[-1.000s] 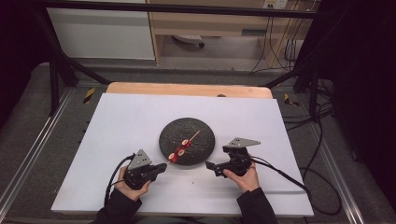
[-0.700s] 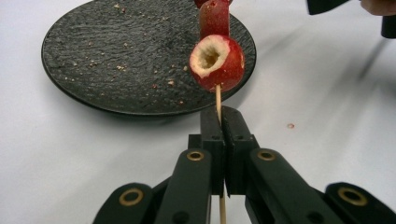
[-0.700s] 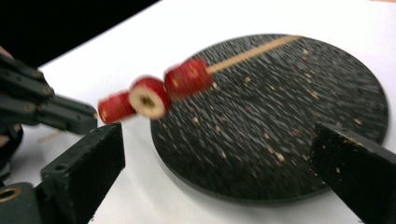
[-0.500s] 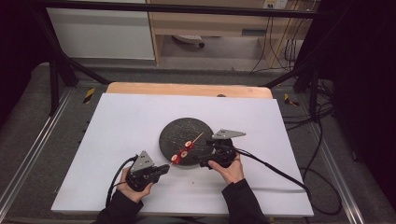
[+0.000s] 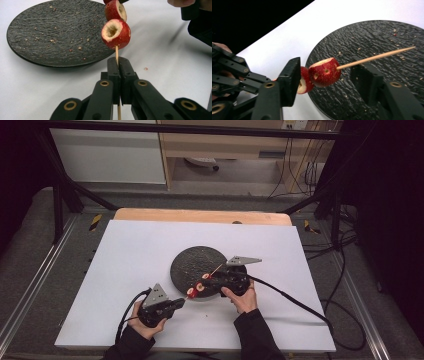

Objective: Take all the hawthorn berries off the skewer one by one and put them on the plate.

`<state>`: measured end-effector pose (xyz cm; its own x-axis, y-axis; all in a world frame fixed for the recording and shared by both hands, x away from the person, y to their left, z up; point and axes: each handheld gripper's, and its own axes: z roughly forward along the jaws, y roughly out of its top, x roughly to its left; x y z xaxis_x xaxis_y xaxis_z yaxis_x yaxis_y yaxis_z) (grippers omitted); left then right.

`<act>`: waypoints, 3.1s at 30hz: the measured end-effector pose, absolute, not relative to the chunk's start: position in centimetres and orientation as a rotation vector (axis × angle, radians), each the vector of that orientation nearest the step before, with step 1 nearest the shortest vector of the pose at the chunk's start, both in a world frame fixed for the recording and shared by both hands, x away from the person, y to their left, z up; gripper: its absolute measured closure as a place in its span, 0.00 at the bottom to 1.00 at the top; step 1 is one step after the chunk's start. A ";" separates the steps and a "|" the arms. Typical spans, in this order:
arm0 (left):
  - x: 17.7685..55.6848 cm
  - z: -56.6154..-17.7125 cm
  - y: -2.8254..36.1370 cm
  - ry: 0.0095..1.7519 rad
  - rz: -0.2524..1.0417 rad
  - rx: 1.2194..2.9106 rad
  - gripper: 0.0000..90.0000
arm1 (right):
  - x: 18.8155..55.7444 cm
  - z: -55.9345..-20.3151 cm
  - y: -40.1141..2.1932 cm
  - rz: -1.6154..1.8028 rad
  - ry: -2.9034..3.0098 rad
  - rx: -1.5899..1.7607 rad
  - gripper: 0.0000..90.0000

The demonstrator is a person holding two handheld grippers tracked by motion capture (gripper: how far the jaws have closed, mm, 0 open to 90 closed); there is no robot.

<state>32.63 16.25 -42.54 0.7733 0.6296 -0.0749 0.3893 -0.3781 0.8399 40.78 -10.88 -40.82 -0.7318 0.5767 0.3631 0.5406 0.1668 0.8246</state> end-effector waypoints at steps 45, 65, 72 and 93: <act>32.3 -42.1 17.2 0.725 0.325 1.980 0.98 | 42.0 -37.7 -13.3 1.654 2.304 1.186 0.67; 32.6 -41.9 18.1 0.761 0.339 1.968 0.98 | 45.1 -35.8 -16.1 1.588 2.177 1.240 0.67; 33.0 -41.7 18.9 0.795 0.351 1.937 0.98 | 45.7 -39.1 -13.9 1.503 2.262 1.260 0.67; 33.4 -42.0 18.9 0.818 0.349 1.943 0.98 | 45.5 -44.2 -11.0 1.377 2.369 1.251 0.52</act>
<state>33.38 18.91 -41.99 0.7336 0.6729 -0.0947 0.3969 -0.3111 0.8635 45.45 -10.97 -44.16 -0.6482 0.7093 0.2772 0.5918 0.2401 0.7695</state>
